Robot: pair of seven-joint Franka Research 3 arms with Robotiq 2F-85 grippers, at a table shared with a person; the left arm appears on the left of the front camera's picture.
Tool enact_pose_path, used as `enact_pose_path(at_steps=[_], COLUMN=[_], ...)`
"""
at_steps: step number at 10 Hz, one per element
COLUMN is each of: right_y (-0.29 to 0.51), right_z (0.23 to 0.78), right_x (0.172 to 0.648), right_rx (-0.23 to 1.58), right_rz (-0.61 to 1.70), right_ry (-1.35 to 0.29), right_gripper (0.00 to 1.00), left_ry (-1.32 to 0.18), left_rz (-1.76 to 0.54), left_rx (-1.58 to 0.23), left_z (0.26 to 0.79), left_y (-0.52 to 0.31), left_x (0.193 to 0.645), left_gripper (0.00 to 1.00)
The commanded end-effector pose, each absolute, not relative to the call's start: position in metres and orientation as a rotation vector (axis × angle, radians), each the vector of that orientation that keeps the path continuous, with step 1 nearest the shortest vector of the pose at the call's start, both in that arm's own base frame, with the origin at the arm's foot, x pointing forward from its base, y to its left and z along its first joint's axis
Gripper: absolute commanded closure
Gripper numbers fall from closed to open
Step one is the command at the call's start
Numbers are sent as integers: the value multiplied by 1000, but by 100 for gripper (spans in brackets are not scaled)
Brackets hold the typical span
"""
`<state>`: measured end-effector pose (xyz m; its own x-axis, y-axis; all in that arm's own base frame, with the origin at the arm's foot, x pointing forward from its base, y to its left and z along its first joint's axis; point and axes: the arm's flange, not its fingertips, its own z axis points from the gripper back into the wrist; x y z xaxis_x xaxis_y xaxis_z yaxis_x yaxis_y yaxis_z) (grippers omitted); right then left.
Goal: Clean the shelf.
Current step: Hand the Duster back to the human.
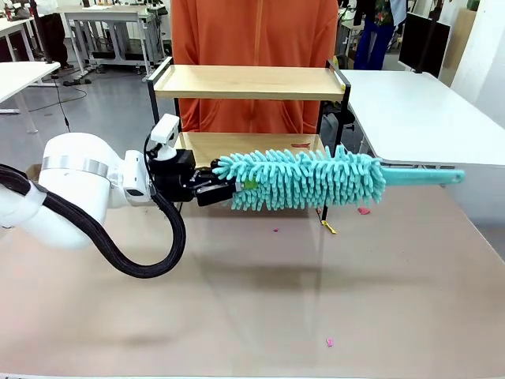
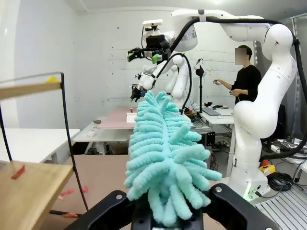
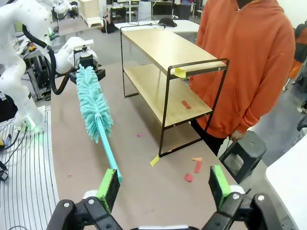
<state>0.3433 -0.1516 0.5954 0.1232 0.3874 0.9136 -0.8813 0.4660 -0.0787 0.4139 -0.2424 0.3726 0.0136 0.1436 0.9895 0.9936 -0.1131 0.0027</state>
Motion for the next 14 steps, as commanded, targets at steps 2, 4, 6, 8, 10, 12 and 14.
enact_pose_path(at_steps=[2,4,6,8,10,12,14], right_y=[-152,-152,-152,-152,-152,-152,-152], right_z=[598,598,598,598,598,598,598], right_x=[344,344,344,344,344,344,344], right_rx=[560,560,560,560,560,560,560], right_rz=[1010,1010,1010,1010,1010,1010,1010], right_ry=[-1080,-1080,-1080,-1080,-1080,-1080,-1080], right_gripper=[0,0,0,0,0,0,0], left_ry=[-1335,-1440,-1601,-1718,-1796,-1845,-1888], left_rz=[-1144,-1071,-960,-799,-637,-443,-257], left_rx=[-1388,-1322,-1206,-1048,-923,-761,-522], left_z=[448,505,551,576,581,570,555], left_y=[-217,-193,-161,-113,-64,-13,28], left_x=[392,379,369,364,362,364,363], left_gripper=[83,83,83,83,83,83,83])
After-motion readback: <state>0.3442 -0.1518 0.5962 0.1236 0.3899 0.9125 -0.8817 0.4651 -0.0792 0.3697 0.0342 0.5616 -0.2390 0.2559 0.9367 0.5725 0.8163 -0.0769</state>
